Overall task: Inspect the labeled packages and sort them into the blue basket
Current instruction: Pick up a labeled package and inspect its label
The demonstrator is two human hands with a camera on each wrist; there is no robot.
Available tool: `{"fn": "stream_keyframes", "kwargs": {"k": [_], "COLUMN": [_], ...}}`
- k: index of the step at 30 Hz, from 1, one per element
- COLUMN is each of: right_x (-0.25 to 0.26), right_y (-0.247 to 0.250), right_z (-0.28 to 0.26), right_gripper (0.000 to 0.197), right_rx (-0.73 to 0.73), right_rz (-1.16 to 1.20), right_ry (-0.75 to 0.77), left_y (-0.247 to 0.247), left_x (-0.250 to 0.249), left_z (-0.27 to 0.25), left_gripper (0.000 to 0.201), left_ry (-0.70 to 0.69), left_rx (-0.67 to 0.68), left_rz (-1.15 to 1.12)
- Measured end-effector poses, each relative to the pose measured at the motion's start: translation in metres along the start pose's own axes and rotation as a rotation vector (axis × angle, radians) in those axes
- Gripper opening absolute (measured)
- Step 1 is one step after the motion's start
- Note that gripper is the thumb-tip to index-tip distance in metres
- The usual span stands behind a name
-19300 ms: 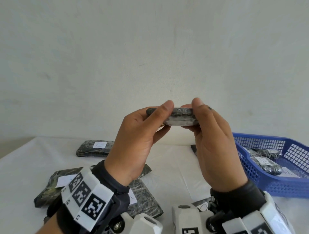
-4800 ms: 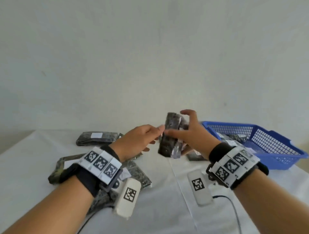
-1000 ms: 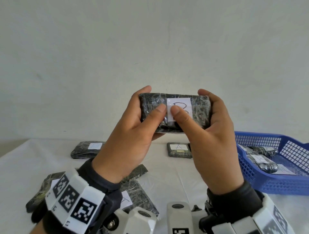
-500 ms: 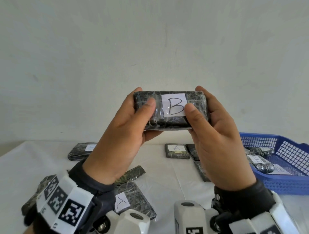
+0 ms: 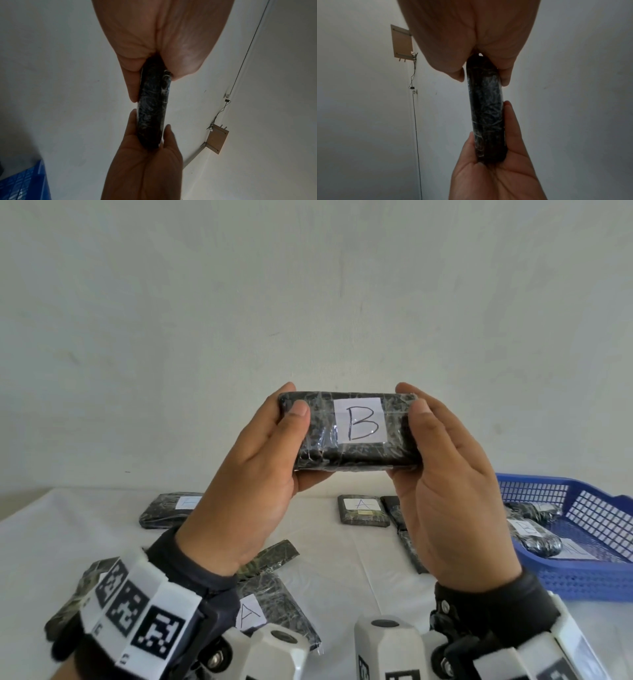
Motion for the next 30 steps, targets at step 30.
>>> {"fn": "stream_keyframes", "kwargs": {"k": [30], "right_x": [-0.001], "right_y": [0.003], "right_z": [-0.003], "right_gripper": [0.064], "right_rx": [0.168], "right_rz": [-0.371], "right_ry": [0.07], "left_y": [0.007], "left_x": [0.002], "left_z": [0.003], "left_gripper": [0.033], "left_ry": [0.326], "left_rx": [-0.064], "left_rz": [-0.032]}}
Point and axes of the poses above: each hand's wrist, its own z-axis towards the middle knuckle, its own y-axis out of the back of the hand, x = y × z, the point moved 1 cm from there along z, towards the middle knuckle, and after that the axes turned 3 degrees about x, right-handed, at the moved point
